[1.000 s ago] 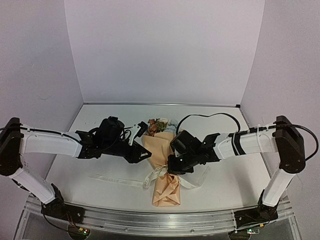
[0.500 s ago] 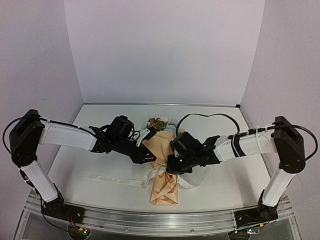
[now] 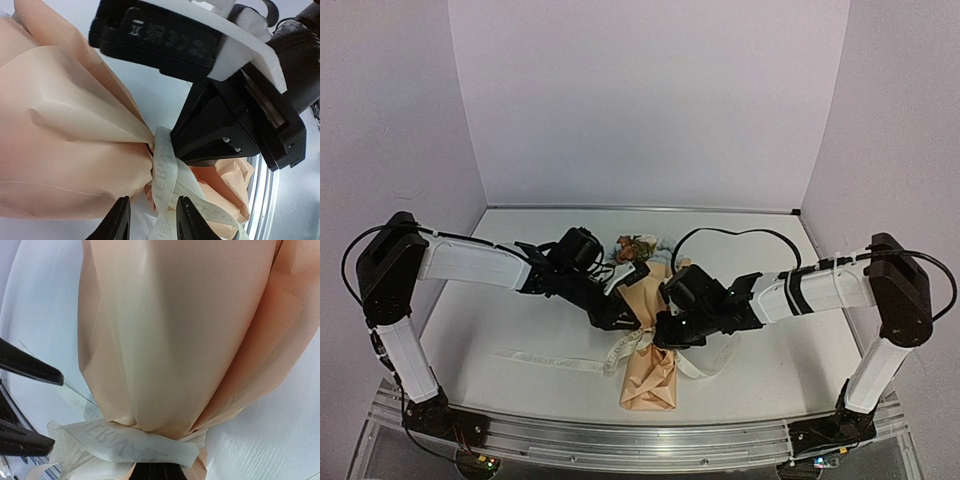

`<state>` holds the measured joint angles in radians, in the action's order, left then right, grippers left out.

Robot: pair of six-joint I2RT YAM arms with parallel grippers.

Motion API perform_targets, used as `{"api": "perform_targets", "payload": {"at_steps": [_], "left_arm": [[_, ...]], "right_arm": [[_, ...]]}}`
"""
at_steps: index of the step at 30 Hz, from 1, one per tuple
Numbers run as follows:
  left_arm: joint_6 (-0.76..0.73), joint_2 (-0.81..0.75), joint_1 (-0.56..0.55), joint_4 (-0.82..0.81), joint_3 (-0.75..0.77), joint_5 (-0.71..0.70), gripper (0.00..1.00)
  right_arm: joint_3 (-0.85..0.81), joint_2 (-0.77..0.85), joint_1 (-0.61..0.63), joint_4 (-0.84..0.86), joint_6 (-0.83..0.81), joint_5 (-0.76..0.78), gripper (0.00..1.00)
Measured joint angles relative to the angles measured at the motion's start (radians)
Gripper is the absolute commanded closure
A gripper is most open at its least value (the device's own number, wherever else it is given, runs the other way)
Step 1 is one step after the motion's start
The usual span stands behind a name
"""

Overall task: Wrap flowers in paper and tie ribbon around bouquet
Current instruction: Cross the ribbon over the folded bouquet.

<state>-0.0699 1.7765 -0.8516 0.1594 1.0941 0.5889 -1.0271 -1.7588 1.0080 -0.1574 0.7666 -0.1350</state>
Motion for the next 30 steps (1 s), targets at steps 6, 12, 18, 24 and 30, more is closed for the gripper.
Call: {"api": "perform_targets", "payload": {"at_steps": [6, 12, 18, 24, 30], "left_arm": [[-0.049, 0.031, -0.011, 0.055, 0.023, 0.022, 0.66], [-0.072, 0.07, -0.021, 0.095, 0.059, 0.018, 0.73], [-0.087, 0.077, -0.027, 0.095, 0.071, 0.011, 0.84], [-0.086, 0.076, -0.027, 0.088, 0.071, 0.004, 0.84], [-0.083, 0.064, -0.027, 0.074, 0.071, -0.007, 0.84]], "right_arm": [[0.0, 0.0, 0.0, 0.0, -0.003, -0.012, 1.0], [0.001, 0.001, -0.004, 0.0, -0.015, -0.02, 1.0], [0.016, 0.013, -0.006, 0.001, -0.036, -0.028, 1.0], [0.017, 0.017, -0.009, 0.005, -0.067, -0.041, 1.0], [0.045, 0.03, -0.01, 0.044, -0.099, -0.048, 1.0]]}}
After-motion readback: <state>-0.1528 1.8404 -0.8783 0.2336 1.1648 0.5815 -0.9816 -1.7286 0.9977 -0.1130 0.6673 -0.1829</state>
